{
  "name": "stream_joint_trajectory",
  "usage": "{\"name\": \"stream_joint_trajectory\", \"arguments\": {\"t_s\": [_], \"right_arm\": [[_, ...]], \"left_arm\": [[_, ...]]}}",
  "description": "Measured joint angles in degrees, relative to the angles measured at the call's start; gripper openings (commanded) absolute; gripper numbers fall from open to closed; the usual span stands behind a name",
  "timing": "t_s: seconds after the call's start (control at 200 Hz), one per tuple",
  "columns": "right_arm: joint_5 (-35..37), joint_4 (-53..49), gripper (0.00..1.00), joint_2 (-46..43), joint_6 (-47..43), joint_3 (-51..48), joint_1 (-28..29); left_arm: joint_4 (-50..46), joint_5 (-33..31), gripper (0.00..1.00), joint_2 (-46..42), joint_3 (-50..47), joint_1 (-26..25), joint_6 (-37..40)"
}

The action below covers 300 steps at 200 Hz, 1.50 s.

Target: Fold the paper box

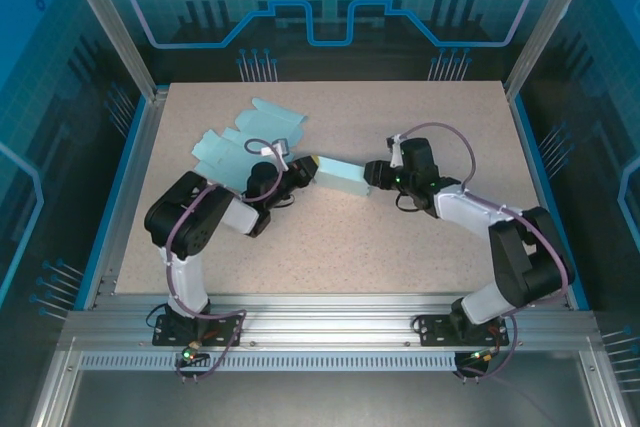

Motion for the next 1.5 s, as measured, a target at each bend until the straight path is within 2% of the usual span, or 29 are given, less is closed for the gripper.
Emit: {"name": "stream_joint_trajectory", "arguments": {"t_s": [0.16,0.32,0.505,0.545,0.585,0.885,1.061,1.271,1.341,1.501], "right_arm": [[3.1,-8.9,0.64,-5.1,-6.8,0.0,2.7],[5.3,-16.0,0.69,-9.6,-14.7,1.3,3.8],[8.3,-21.6,0.82,-10.7,-24.1,6.6,8.0],[8.7,-22.9,0.87,-10.6,-25.9,7.8,9.0],[9.4,-24.3,1.00,-10.2,-27.6,9.2,9.9],[12.9,-30.8,1.00,0.4,-40.1,19.2,10.8],[13.5,-32.9,0.87,6.1,-45.2,24.0,11.8],[13.8,-34.1,0.81,11.0,-48.6,26.1,13.0],[14.1,-34.4,0.73,12.9,-49.4,26.8,13.0],[15.7,-35.0,0.44,16.6,-50.7,28.4,13.2]], "left_arm": [[1.1,0.6,0.18,0.0,-0.5,-0.4,0.2],[-0.6,0.9,0.18,-0.4,0.3,-0.9,1.5],[-0.9,0.9,0.18,-0.4,0.4,-0.9,1.7],[-0.9,0.9,0.18,-0.4,0.4,-0.9,1.7],[-0.9,0.9,0.18,-0.4,0.4,-0.9,1.7],[-0.9,0.9,0.19,-0.4,0.4,-0.9,1.7],[-1.0,0.9,0.19,-0.4,0.4,-0.9,1.7],[-1.2,0.9,0.19,-0.5,0.5,-0.9,1.7],[-1.4,0.9,0.19,-0.6,0.5,-0.9,1.8],[-2.1,0.9,0.19,-1.0,0.5,-0.9,1.8]]}}
